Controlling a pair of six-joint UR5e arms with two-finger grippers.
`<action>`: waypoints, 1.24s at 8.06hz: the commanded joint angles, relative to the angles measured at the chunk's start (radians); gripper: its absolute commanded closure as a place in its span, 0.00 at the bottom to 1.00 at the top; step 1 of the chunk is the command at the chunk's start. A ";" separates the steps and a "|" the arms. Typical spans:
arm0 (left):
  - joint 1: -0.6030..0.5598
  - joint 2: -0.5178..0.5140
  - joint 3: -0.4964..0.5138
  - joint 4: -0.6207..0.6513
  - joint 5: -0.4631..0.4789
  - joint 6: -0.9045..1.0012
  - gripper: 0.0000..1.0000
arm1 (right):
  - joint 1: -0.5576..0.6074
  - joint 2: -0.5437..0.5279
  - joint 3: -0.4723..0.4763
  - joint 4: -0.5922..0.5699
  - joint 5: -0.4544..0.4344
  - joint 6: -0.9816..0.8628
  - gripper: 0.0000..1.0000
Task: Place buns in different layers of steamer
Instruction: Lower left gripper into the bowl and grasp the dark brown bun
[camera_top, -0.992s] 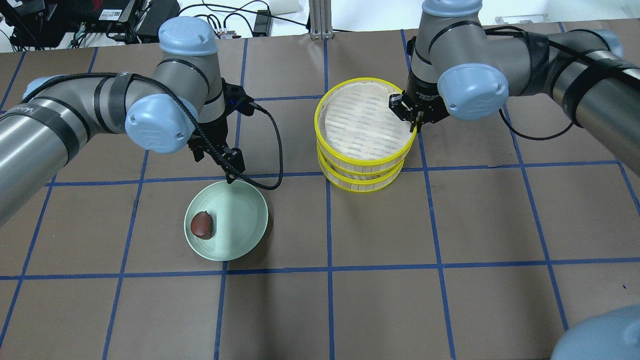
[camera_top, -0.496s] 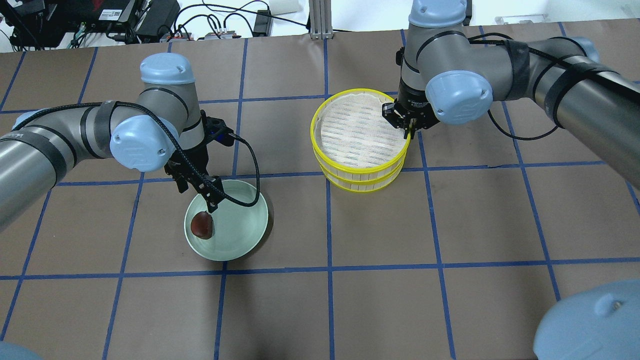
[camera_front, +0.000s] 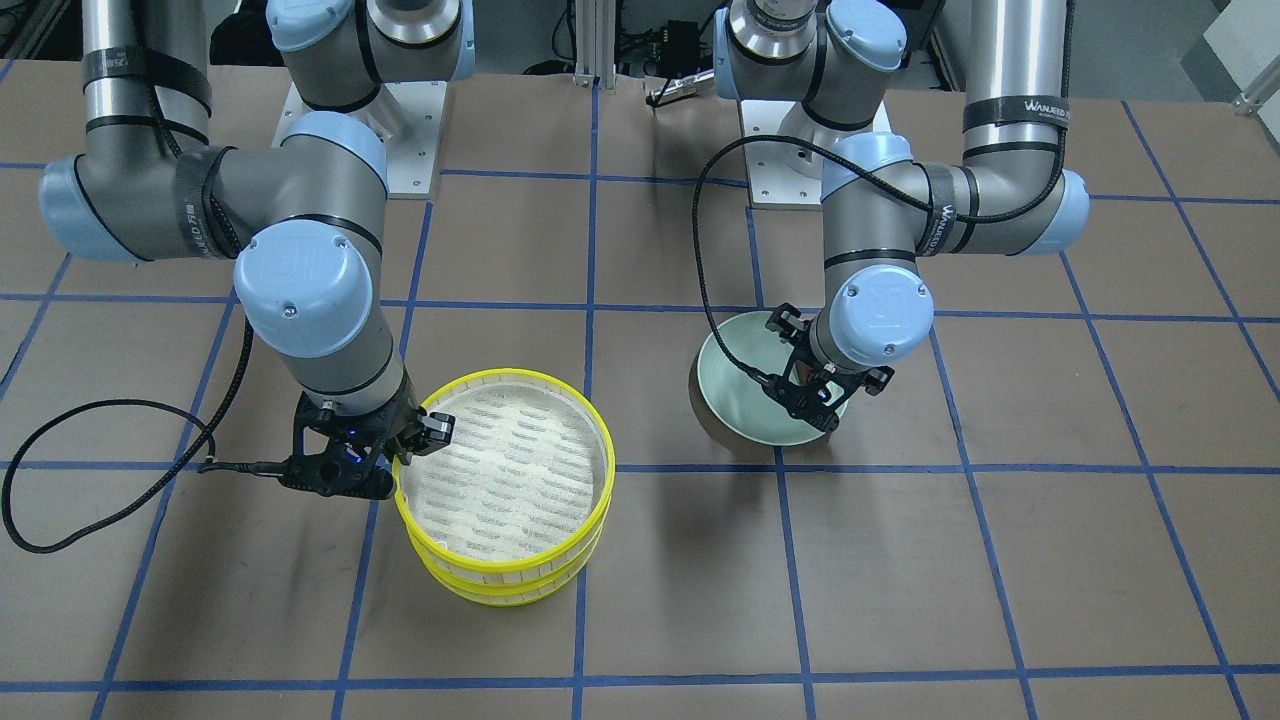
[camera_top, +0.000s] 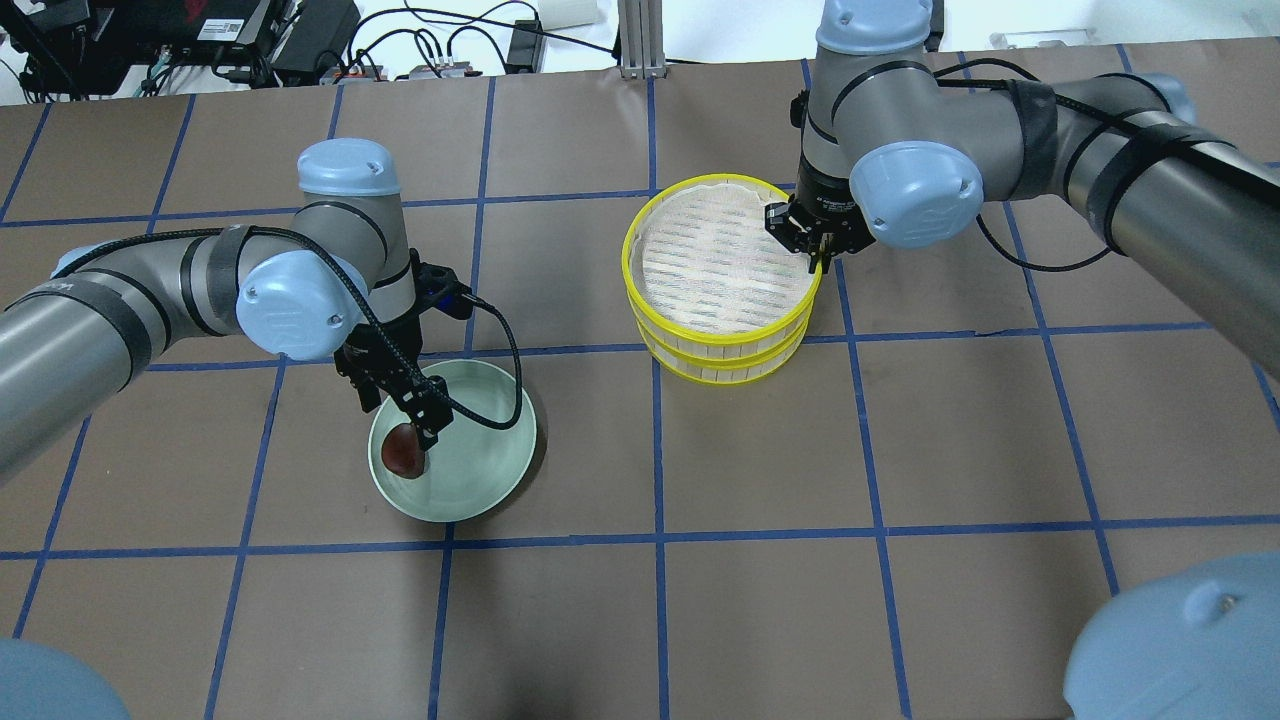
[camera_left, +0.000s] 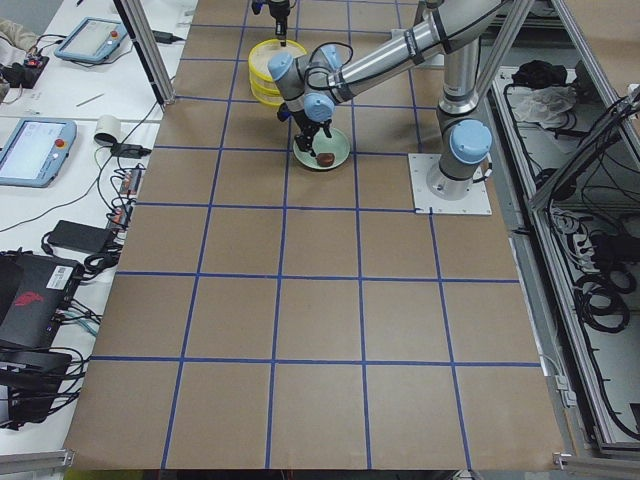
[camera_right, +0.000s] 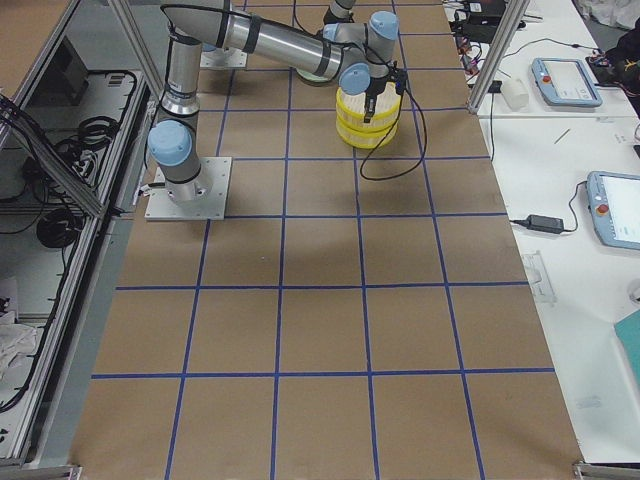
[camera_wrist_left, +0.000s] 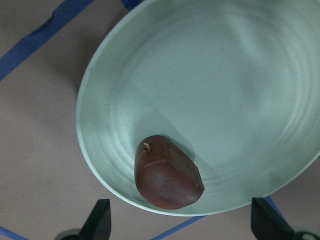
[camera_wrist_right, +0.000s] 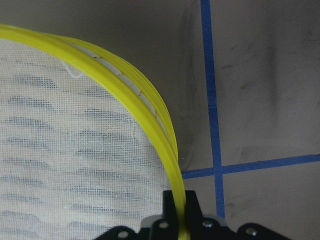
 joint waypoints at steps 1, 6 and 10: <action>0.000 -0.026 -0.014 0.006 -0.002 -0.002 0.01 | -0.006 0.008 0.000 -0.015 -0.001 -0.003 1.00; 0.000 -0.069 -0.014 0.021 0.000 -0.004 0.18 | -0.007 0.016 0.001 -0.016 -0.021 -0.006 0.98; 0.000 -0.074 -0.012 0.021 0.000 -0.004 1.00 | -0.007 0.014 0.001 -0.016 -0.012 0.004 0.96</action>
